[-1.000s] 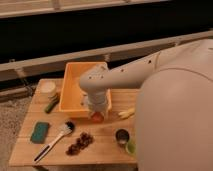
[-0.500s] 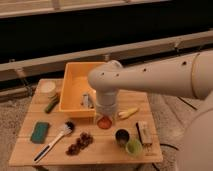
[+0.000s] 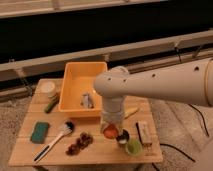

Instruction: Place apple in metal cup

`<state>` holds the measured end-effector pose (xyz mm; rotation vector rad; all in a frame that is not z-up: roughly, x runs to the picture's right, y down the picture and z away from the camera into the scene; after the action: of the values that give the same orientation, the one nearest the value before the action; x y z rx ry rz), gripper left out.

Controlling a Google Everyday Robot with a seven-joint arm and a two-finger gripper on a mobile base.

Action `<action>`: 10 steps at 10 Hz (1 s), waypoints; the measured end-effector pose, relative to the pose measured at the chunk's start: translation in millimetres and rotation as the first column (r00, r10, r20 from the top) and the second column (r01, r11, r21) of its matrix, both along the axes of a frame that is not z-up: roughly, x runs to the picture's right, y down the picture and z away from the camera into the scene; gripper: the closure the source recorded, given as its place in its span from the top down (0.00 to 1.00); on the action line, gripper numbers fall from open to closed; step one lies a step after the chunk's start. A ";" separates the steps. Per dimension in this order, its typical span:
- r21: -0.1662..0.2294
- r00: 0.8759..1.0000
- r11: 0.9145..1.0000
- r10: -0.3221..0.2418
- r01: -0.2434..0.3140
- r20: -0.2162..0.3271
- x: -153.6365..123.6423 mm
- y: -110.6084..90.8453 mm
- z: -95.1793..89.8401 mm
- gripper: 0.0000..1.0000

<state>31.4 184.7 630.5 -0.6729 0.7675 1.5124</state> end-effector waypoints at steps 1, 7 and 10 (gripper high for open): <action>-0.021 1.000 1.000 -0.009 0.009 -0.012 3.7 8.8 1.0 0.00; -0.067 0.997 0.998 -0.013 0.008 -0.081 25.6 31.6 15.9 0.00; -0.066 0.994 0.998 -0.015 0.008 -0.107 34.8 31.4 29.6 0.00</action>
<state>66.2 216.1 660.1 -0.6383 0.9045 1.5282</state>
